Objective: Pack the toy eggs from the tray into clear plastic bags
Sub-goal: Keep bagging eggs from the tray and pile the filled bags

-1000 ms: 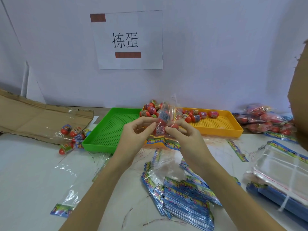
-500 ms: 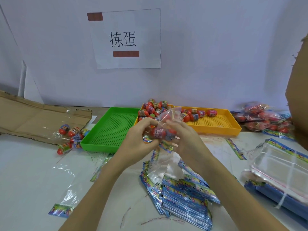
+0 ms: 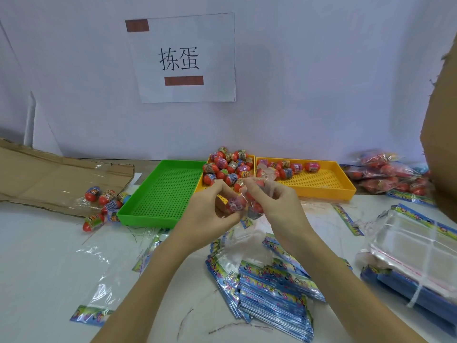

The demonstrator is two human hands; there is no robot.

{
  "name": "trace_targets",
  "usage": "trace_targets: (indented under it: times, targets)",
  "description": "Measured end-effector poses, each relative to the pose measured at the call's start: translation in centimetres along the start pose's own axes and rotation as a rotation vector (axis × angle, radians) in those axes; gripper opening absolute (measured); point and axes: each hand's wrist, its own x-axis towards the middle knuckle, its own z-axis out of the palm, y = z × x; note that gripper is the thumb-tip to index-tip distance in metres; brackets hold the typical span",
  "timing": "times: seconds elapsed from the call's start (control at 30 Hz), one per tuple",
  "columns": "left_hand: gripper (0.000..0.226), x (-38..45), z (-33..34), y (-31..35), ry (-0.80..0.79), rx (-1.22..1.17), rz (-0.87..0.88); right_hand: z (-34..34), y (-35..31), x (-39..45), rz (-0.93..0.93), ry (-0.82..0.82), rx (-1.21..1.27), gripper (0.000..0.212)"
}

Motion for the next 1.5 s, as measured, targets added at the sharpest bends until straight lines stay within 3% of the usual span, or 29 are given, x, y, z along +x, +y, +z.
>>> trace_targets:
  times: [0.1, 0.2, 0.3, 0.4, 0.5, 0.67, 0.8, 0.97, 1.03, 1.1, 1.17, 1.37, 1.5]
  targets:
    - [0.017, -0.2, 0.4, 0.0, 0.020, 0.074, 0.047, 0.1, 0.1, 0.1, 0.011, 0.011, 0.027, 0.030]
    - [0.039, -0.4, 0.3, 0.5, -0.039, 0.137, 0.063, 0.3, 0.4, 0.0, 0.008, 0.022, 0.044, 0.029]
    - [0.050, -0.2, 0.1, 0.7, -0.135, -0.128, -0.082, 0.3, 0.2, -0.1, 0.004, 0.033, 0.063, 0.029]
    - [0.035, 0.1, 0.0, 0.4, -0.063, -0.235, -0.163, 0.2, -0.2, 0.0, 0.016, 0.057, 0.105, 0.030]
    - [0.036, 0.3, -0.1, 0.3, -0.007, -0.366, -0.251, 0.0, -0.4, 0.1, 0.025, 0.076, 0.143, 0.027]
    - [0.053, 0.6, -0.4, 0.3, -0.018, -0.644, -0.410, -0.8, -1.0, 0.3, 0.126, 0.026, 0.246, 0.029]
    - [0.067, 0.7, -0.5, 0.3, -0.043, -0.857, -0.499, -0.9, -1.2, 0.3, 0.187, -0.045, 0.288, 0.018]
    - [0.069, 0.7, -1.3, 0.2, -0.016, -0.583, -0.486, -1.1, -1.6, 0.4, 0.167, -0.026, 0.369, 0.039]
    - [0.069, 0.7, -1.4, 0.2, -0.002, -0.613, -0.479, -1.2, -1.6, 0.4, 0.172, 0.001, 0.370, 0.028]
    - [0.053, 0.6, -1.7, 0.2, -0.034, -0.725, -0.460, -1.2, -1.5, 0.3, 0.173, 0.035, 0.394, 0.014]
    - [0.041, 0.5, -2.1, 0.3, -0.073, -0.755, -0.451, -1.2, -1.5, 0.3, 0.164, 0.073, 0.412, 0.018]
    - [0.034, 0.2, -2.9, 0.3, -0.234, -0.506, -0.344, -1.4, -1.2, 0.5, 0.210, 0.117, 0.391, 0.019]
    - [0.035, 0.1, -2.1, 0.6, -0.196, -0.373, -0.219, -1.2, -0.9, 0.4, 0.227, 0.093, 0.300, 0.022]
